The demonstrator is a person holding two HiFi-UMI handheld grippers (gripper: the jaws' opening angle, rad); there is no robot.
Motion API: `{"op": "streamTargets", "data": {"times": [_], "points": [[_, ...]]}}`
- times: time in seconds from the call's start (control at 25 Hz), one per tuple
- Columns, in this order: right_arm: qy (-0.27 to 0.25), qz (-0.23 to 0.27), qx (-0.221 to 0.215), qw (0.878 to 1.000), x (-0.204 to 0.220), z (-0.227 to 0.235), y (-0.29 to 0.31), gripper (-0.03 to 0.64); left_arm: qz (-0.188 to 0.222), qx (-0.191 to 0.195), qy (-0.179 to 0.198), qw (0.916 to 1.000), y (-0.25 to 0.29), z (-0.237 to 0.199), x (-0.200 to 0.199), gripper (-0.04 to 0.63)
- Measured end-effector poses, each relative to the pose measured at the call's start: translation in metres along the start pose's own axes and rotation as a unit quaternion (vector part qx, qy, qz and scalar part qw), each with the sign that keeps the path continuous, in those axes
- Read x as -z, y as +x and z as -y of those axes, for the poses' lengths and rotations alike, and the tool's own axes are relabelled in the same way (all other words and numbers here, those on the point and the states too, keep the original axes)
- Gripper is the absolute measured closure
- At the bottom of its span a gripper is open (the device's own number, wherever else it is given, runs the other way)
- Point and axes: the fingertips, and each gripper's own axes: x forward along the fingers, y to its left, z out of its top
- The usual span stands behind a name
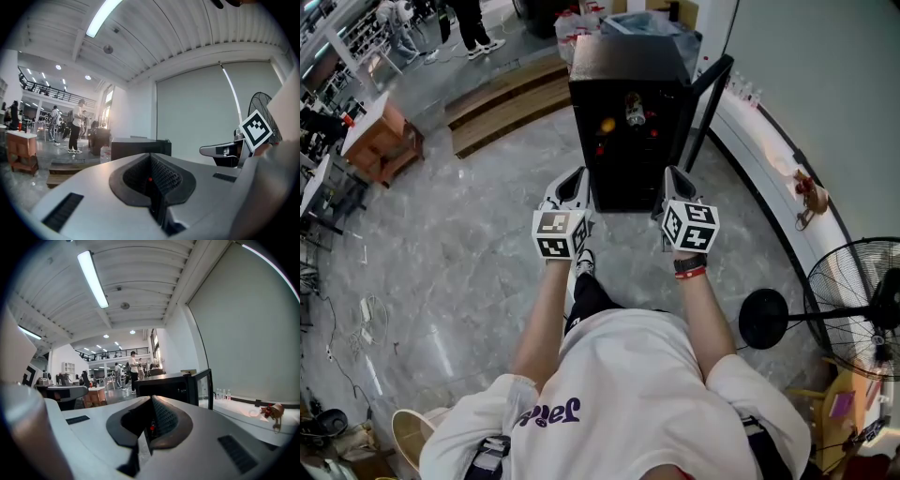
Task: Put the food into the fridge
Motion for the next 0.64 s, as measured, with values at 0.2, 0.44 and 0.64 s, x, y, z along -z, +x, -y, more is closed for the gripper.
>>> {"op": "streamTargets", "data": {"times": [0.2,0.44,0.64], "points": [[-0.003,-0.003,-0.003,1.000,0.003,-0.004,0.005,0.603,-0.001,-0.001,-0.005,1.0000,0.001,-0.005,0.004,0.578],[-0.004,-0.015,-0.015,1.000,0.012,-0.014,0.010,0.603,-0.006,-0.007,-0.009,0.9999,-0.004,-0.012,0.011,0.578],[0.010,-0.058,-0.018,0.998,0.051,-0.019,-0.006,0.603,-0.046,-0.009,-0.026,0.9985,-0.022,-0.006,0.047,0.578]]}}
